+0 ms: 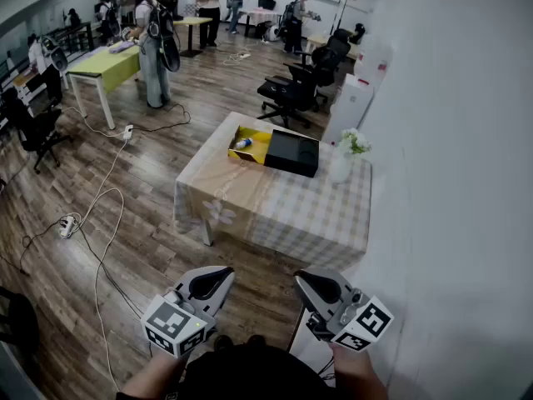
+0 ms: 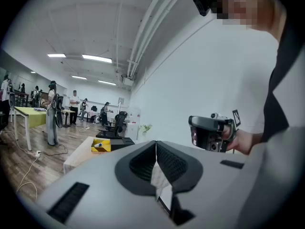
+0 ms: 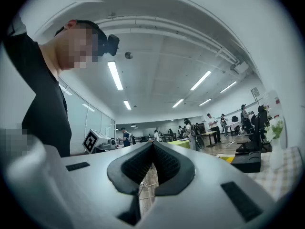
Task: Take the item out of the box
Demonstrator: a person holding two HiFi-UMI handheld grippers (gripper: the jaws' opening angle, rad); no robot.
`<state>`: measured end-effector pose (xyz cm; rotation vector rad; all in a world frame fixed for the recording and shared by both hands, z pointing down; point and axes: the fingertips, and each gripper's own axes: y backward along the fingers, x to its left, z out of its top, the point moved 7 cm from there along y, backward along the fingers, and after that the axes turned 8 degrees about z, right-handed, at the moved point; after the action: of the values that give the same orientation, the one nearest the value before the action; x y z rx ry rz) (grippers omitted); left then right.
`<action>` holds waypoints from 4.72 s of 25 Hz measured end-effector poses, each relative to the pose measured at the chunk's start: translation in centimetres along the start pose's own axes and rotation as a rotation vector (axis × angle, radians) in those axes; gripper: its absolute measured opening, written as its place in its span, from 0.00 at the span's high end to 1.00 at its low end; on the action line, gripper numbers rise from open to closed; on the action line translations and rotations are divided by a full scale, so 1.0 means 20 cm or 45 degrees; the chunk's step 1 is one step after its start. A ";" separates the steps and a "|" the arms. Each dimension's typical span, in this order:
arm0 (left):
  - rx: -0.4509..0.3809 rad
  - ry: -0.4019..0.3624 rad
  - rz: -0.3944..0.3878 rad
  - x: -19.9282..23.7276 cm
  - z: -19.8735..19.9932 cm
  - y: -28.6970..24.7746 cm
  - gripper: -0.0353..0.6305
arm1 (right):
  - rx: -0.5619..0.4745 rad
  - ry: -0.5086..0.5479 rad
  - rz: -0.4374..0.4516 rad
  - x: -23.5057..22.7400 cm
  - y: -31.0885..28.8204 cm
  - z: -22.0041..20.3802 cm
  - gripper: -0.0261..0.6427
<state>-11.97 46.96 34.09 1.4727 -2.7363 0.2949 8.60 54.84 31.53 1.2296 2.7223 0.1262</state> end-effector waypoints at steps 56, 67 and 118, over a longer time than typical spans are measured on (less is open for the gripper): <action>0.179 0.120 0.061 0.66 -0.06 -0.49 0.92 | 0.005 -0.240 0.168 -0.73 -0.53 -0.27 0.90; 0.125 0.077 0.126 0.75 0.15 -0.78 0.92 | -0.061 -0.228 0.252 -1.09 -0.58 -0.15 0.90; 0.058 0.144 -0.043 2.32 0.32 -1.47 0.92 | 0.140 -0.217 0.082 -2.06 -1.82 -0.26 0.90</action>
<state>-12.87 -8.26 37.44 1.4631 -2.6309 0.4286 7.67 -0.29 35.92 1.2927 2.5746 -0.1172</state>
